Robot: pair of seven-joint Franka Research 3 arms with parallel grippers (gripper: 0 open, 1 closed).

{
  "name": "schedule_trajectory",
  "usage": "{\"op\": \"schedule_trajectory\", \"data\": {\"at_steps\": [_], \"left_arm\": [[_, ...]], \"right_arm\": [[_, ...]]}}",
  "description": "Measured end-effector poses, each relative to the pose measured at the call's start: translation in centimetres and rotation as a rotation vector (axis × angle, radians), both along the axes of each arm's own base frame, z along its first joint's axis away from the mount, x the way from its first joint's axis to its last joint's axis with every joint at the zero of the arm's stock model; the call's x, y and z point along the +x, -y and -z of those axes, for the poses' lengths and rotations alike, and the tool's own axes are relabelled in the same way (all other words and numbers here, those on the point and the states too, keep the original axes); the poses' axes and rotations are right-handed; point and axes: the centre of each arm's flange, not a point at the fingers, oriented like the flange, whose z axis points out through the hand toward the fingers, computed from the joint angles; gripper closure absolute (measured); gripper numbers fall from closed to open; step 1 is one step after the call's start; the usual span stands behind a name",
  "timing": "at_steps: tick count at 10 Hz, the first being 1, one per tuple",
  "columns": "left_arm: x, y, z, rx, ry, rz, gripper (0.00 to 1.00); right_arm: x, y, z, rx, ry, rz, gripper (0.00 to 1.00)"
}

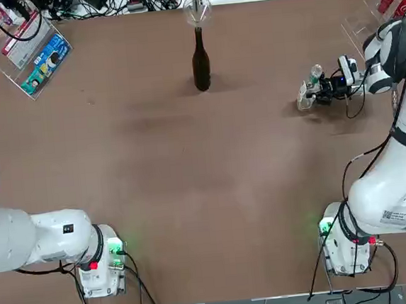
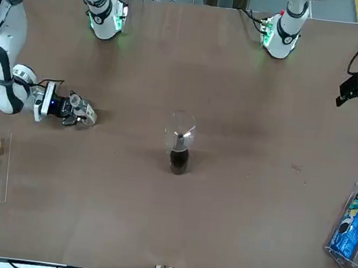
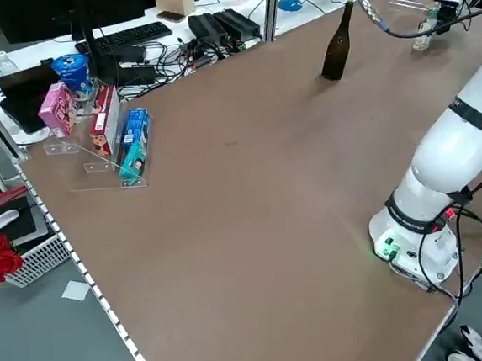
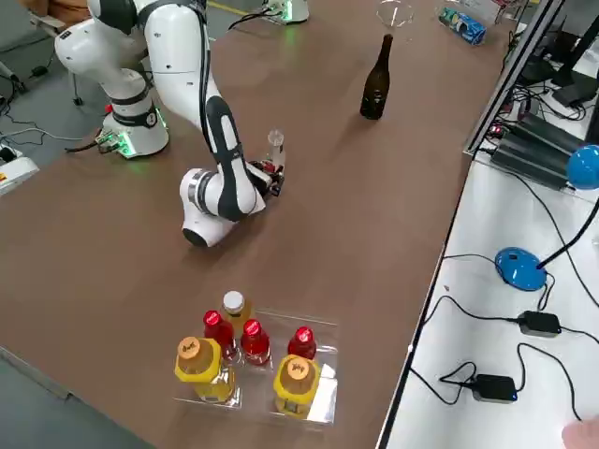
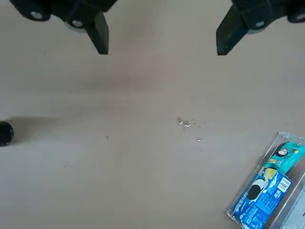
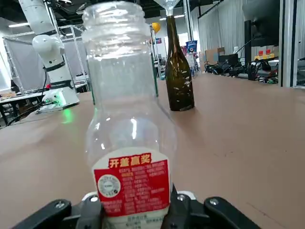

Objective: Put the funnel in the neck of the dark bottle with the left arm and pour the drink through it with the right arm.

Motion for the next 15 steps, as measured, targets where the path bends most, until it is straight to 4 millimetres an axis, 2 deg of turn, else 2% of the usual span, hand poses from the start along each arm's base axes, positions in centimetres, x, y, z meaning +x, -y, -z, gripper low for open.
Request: {"op": "schedule_trajectory", "data": {"at_steps": [4,6,9,11,12,14,15], "left_arm": [[4.2,0.6,-1.5,-0.008,-0.009,0.016,0.00],[4.1,0.6,-1.9,-0.008,-0.040,0.007,0.02],[4.0,1.0,-1.9,-0.009,-0.042,-0.019,0.02],[4.0,1.8,-1.7,0.008,-0.034,-0.015,0.02],[4.0,2.1,-1.7,0.022,-0.029,-0.015,0.02],[3.7,2.2,-1.9,0.024,-0.022,-0.028,0.02],[3.7,2.2,-1.9,0.024,-0.020,-0.030,0.02]], "right_arm": [[-0.1,0.0,0.4,0.003,-0.007,0.008,0.54],[-0.1,0.0,0.4,0.004,-0.007,0.008,0.49],[-0.1,0.0,0.4,0.004,-0.006,0.008,0.33],[-0.1,0.0,0.4,0.004,-0.005,0.008,0.28],[-0.1,0.1,0.4,0.002,-0.005,0.010,0.22],[-0.3,1.4,0.2,-0.016,-0.004,0.028,0.00],[-0.5,2.2,0.0,-0.027,-0.004,0.039,0.00]]}}
